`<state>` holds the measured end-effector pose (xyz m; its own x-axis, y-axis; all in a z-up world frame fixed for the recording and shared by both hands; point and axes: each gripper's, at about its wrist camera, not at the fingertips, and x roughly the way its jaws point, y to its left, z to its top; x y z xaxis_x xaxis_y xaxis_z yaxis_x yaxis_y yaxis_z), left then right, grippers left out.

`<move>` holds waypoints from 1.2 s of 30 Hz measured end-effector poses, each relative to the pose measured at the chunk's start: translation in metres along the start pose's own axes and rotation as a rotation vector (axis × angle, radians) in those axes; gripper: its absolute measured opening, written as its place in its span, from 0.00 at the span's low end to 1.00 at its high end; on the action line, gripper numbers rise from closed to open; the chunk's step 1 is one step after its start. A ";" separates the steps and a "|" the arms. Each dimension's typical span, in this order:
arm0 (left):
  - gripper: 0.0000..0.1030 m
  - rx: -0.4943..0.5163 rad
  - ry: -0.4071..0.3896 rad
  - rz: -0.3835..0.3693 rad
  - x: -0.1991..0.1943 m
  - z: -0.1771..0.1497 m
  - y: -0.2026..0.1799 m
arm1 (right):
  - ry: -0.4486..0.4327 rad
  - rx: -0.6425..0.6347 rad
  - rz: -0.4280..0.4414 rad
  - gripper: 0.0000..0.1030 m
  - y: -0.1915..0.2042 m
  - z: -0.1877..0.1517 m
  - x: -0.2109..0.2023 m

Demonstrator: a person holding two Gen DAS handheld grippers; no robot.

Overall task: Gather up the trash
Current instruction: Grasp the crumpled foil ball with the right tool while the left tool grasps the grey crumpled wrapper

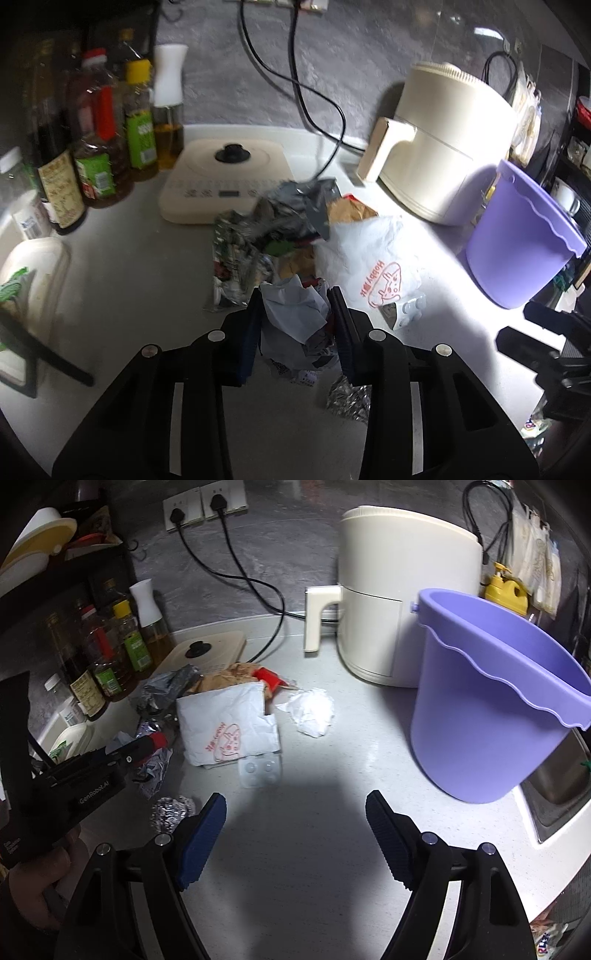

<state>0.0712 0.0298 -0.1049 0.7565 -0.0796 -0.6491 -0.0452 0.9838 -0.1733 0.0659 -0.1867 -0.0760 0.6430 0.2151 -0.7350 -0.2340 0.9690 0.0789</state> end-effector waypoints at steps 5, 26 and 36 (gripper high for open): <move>0.35 -0.023 -0.026 0.037 -0.018 -0.003 0.017 | 0.007 -0.031 0.049 0.74 0.017 0.001 0.006; 0.35 -0.049 -0.024 0.130 -0.041 -0.015 0.049 | 0.067 -0.114 0.190 0.67 0.079 -0.008 0.046; 0.35 -0.008 -0.031 0.137 -0.047 -0.008 0.040 | 0.093 -0.095 0.260 0.36 0.082 -0.006 0.053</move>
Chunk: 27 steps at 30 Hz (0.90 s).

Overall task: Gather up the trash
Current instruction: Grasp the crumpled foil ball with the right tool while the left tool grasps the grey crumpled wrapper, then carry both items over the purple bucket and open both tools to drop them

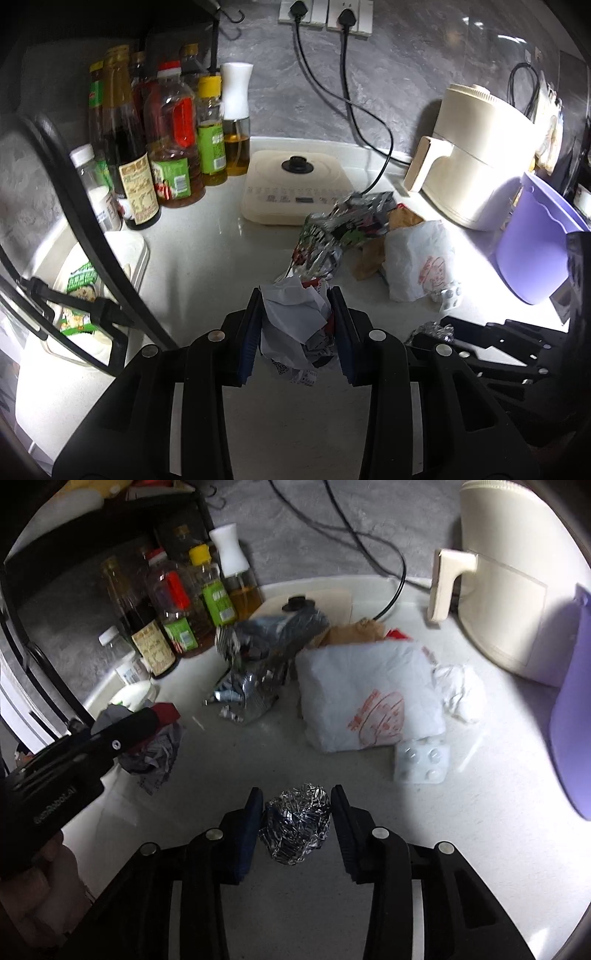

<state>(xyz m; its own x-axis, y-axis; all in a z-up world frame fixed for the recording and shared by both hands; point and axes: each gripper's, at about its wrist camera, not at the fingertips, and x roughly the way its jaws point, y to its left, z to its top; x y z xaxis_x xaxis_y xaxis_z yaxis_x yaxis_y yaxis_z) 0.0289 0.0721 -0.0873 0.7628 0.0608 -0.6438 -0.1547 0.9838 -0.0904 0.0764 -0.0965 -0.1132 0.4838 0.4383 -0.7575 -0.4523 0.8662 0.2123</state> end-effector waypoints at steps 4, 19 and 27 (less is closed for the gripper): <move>0.35 0.012 -0.027 -0.023 -0.005 0.012 -0.012 | -0.065 -0.008 -0.029 0.36 -0.004 0.010 -0.025; 0.35 0.117 -0.130 -0.140 -0.018 0.075 -0.093 | -0.260 0.018 -0.131 0.36 -0.050 0.055 -0.110; 0.35 0.162 -0.172 -0.199 -0.018 0.099 -0.137 | -0.334 0.054 -0.170 0.36 -0.083 0.074 -0.143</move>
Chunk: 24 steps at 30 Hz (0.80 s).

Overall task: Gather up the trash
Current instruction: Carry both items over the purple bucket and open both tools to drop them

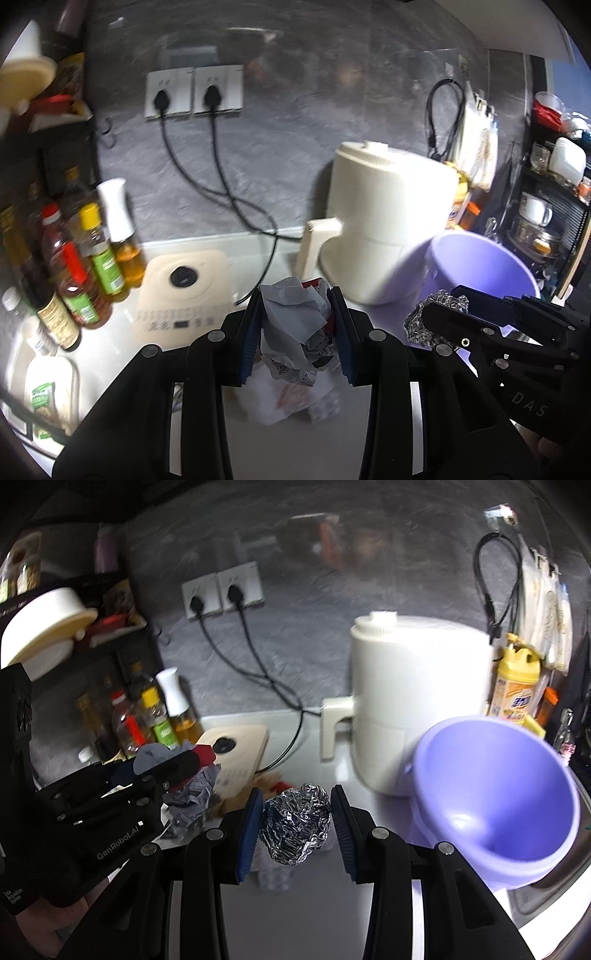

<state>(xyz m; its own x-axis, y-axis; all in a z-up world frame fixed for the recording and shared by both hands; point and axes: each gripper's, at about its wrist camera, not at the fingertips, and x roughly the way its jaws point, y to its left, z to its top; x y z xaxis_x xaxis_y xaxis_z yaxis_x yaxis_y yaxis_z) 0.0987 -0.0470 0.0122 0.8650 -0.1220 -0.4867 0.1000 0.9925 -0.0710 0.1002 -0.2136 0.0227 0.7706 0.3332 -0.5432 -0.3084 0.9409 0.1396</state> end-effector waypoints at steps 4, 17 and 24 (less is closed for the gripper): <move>0.35 0.020 -0.008 -0.038 0.013 0.010 -0.020 | -0.036 0.015 -0.038 0.36 -0.020 0.009 -0.009; 0.35 0.084 -0.011 -0.187 0.046 0.028 -0.093 | -0.105 0.163 -0.235 0.41 -0.098 0.012 -0.032; 0.35 0.101 0.002 -0.247 0.055 0.028 -0.113 | -0.082 0.231 -0.301 0.60 -0.121 -0.002 -0.038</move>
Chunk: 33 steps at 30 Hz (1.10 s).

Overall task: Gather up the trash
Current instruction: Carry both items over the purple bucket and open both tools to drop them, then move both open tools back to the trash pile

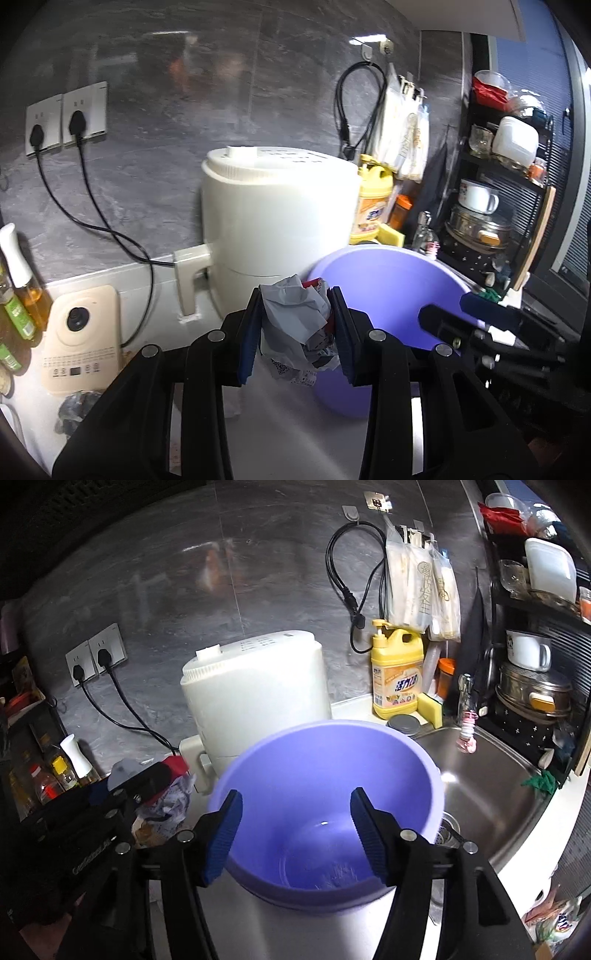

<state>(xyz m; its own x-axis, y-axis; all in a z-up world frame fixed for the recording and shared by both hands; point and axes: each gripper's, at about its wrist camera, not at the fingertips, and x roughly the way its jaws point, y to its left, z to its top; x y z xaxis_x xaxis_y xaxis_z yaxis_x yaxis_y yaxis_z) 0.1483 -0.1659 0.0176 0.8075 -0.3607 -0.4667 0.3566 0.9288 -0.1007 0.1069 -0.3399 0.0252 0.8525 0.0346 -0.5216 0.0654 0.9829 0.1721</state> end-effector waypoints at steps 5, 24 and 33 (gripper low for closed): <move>0.35 0.010 -0.001 -0.044 0.005 0.003 -0.013 | 0.007 0.019 -0.031 0.61 -0.013 -0.008 -0.007; 0.76 0.026 0.024 -0.116 0.015 -0.002 -0.032 | 0.033 0.096 -0.128 0.61 -0.042 -0.037 -0.034; 0.91 -0.022 0.031 -0.005 -0.010 -0.019 0.011 | 0.061 0.053 -0.063 0.65 -0.011 -0.046 -0.026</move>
<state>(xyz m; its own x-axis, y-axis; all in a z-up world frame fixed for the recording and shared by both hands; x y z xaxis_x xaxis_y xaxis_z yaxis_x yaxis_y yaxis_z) 0.1355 -0.1501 0.0044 0.7904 -0.3631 -0.4933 0.3501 0.9286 -0.1226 0.0603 -0.3431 -0.0013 0.8125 -0.0144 -0.5828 0.1467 0.9726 0.1804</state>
